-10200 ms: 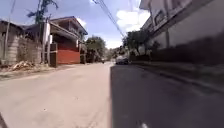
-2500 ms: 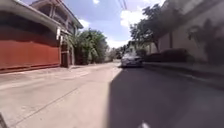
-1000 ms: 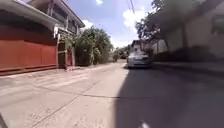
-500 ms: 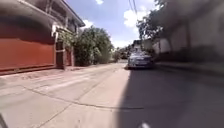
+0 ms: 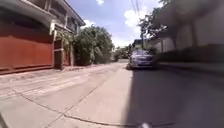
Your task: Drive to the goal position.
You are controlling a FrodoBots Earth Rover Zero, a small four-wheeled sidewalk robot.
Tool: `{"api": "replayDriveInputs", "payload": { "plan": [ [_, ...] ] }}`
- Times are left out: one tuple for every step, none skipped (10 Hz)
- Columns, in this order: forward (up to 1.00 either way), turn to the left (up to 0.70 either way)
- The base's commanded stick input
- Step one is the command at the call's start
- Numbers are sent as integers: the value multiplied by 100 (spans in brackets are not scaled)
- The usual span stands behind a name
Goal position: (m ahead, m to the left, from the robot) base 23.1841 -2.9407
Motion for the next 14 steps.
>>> {"api": "replayDriveInputs", "payload": {
  "plan": [
    [70, -9],
    [70, 0],
    [70, 0],
    [70, 0],
    [70, 0],
    [70, 0],
    [70, 0],
    [70, 0],
    [70, 0],
    [70, 0],
    [70, 0],
    [70, 0],
    [70, -2],
    [70, -21]
  ]
}}
